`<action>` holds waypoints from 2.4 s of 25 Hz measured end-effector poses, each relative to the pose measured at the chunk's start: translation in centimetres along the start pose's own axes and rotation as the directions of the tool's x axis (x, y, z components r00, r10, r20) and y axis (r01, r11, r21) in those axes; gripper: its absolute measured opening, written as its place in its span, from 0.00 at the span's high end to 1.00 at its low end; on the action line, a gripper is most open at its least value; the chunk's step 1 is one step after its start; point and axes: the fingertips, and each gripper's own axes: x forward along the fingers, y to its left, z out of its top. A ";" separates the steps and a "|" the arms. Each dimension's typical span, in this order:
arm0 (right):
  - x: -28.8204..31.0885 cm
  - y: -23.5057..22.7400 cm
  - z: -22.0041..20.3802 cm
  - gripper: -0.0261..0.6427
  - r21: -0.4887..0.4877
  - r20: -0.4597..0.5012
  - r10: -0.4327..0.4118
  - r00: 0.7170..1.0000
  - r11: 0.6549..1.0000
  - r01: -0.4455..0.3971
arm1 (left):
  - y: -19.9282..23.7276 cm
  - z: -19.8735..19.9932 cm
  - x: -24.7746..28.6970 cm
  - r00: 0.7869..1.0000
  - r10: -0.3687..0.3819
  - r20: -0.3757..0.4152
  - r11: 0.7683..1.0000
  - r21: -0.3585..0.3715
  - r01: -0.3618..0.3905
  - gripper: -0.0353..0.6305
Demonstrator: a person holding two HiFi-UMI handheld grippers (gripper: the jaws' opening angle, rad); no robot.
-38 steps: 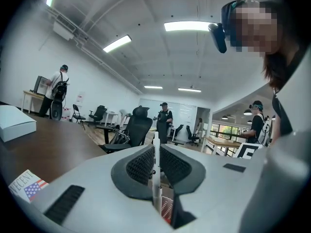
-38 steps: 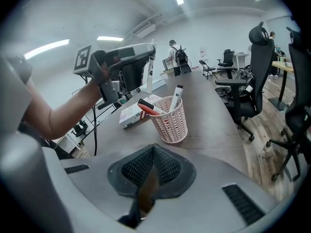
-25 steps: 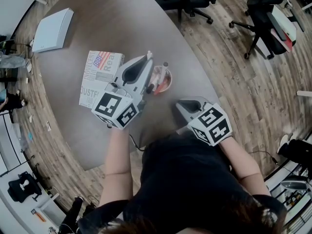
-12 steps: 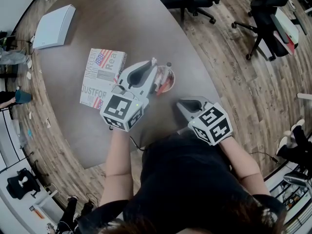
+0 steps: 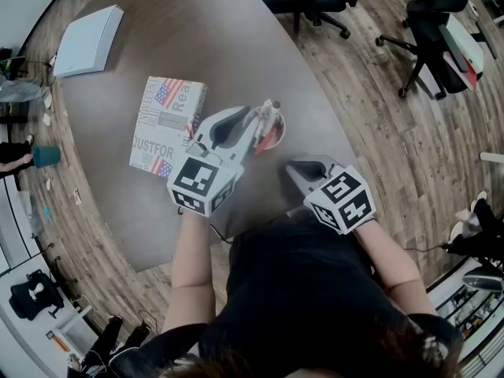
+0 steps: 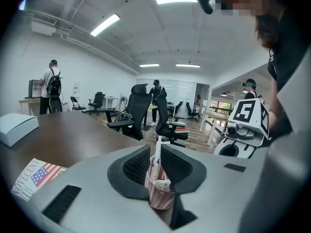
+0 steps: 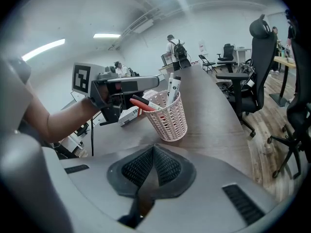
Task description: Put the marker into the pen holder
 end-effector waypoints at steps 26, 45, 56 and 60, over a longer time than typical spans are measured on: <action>-0.2 1.0 1.8 0.93 0.008 0.068 -0.082 0.994 0.997 0.082 | 2.4 -2.8 -7.1 0.991 0.135 0.006 0.973 -0.191 -0.132 0.90; -0.5 1.2 2.5 0.93 -0.016 0.077 -0.103 0.992 0.994 0.105 | 0.8 -8.2 -8.9 0.976 0.181 -0.120 0.929 -0.305 -0.210 0.90; -0.9 0.7 2.6 0.93 -0.028 0.082 -0.131 0.988 0.991 0.133 | -0.9 -9.2 -9.5 0.974 0.169 -0.148 0.924 -0.319 -0.208 0.90; -0.9 0.7 2.7 0.93 -0.027 0.090 -0.131 0.987 0.991 0.134 | -1.1 -9.2 -9.7 0.974 0.172 -0.147 0.923 -0.320 -0.211 0.90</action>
